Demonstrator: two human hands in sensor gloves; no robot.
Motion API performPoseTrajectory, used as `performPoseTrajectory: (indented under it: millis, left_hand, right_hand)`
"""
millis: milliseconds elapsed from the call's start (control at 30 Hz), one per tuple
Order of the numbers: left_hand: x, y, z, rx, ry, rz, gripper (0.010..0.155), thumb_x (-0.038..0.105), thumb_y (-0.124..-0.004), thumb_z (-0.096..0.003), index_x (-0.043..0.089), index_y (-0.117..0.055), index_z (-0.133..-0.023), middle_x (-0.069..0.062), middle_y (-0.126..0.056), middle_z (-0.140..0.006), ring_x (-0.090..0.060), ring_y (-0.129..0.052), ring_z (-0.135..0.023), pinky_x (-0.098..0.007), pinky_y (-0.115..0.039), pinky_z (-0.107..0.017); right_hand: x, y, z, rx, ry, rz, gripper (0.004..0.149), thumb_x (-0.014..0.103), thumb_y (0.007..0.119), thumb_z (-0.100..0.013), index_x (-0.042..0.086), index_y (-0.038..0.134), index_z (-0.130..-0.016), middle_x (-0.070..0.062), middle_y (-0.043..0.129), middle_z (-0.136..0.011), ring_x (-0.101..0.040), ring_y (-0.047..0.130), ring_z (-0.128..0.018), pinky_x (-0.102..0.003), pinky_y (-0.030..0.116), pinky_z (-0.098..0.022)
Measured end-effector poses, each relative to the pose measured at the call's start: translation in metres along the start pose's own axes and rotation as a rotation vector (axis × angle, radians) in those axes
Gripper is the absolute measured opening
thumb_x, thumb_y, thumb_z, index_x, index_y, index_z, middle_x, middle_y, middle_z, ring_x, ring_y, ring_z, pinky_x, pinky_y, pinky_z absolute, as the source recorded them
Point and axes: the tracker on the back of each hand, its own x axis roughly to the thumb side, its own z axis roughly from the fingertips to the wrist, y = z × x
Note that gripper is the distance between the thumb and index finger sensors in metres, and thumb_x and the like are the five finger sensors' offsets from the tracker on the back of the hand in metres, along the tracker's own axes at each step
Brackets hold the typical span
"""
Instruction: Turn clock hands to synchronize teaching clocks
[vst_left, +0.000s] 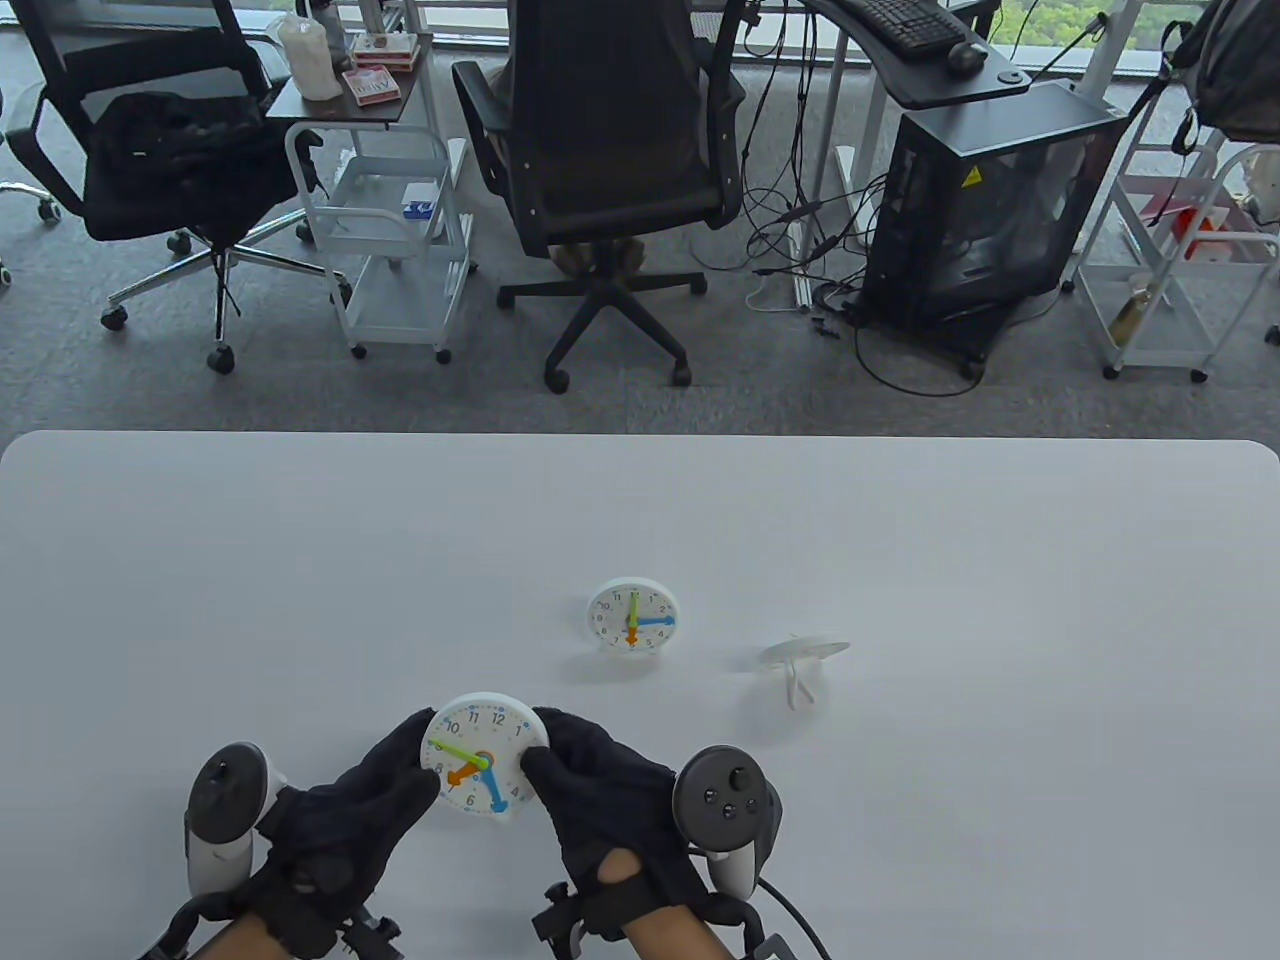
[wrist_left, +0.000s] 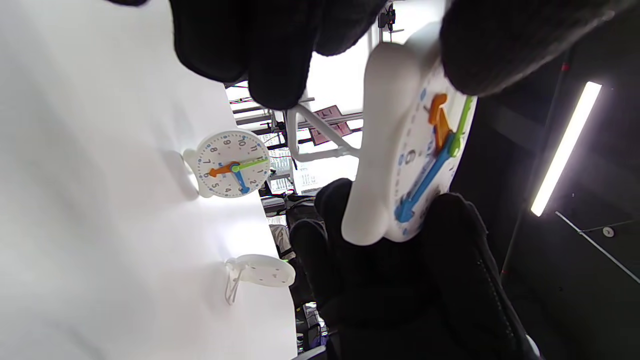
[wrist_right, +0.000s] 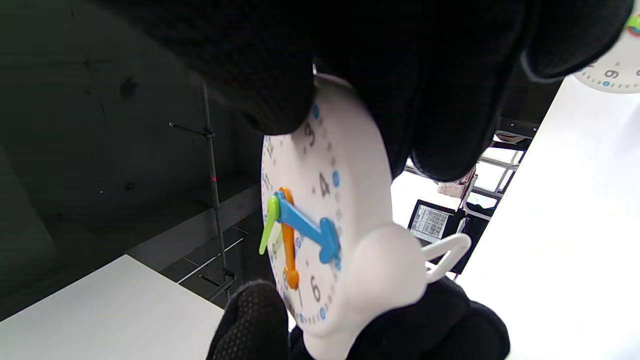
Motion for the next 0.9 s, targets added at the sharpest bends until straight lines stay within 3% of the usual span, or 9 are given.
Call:
performPoseTrajectory:
  millis: [200,467,900]
  left_hand:
    - [0.003,0.001,0.001,0.041,-0.001,0.029,0.064,0.056,-0.078,-0.0514,0.017,-0.07,-0.101,-0.011,-0.094,-0.089,-0.046,-0.088,-0.082,-0.071,-0.058,-0.059]
    - [0.0,0.003,0.001,0.04,0.039,0.009,0.056,0.046,-0.082,-0.0512,0.016,-0.074,-0.098,-0.006,-0.1,-0.076,-0.041,-0.097,-0.07,-0.07,-0.063,-0.058]
    - [0.001,0.004,0.0,0.021,0.061,-0.025,0.057,0.044,-0.085,-0.05,0.014,-0.073,-0.097,-0.005,-0.101,-0.073,-0.039,-0.099,-0.065,-0.069,-0.065,-0.058]
  right_hand:
    - [-0.001,0.006,0.0,0.037,-0.002,0.065,0.054,0.034,0.084,-0.047,-0.009,0.085,-0.079,-0.012,0.103,-0.061,-0.038,0.103,-0.06,-0.063,0.074,-0.049]
    - [0.0,0.011,0.0,0.073,-0.017,0.162,0.054,0.034,0.083,-0.047,-0.01,0.085,-0.078,-0.012,0.105,-0.06,-0.037,0.106,-0.057,-0.06,0.078,-0.047]
    - [0.003,0.014,0.001,0.101,-0.044,0.206,0.055,0.031,0.081,-0.048,-0.012,0.082,-0.081,-0.015,0.102,-0.061,-0.04,0.103,-0.057,-0.063,0.075,-0.046]
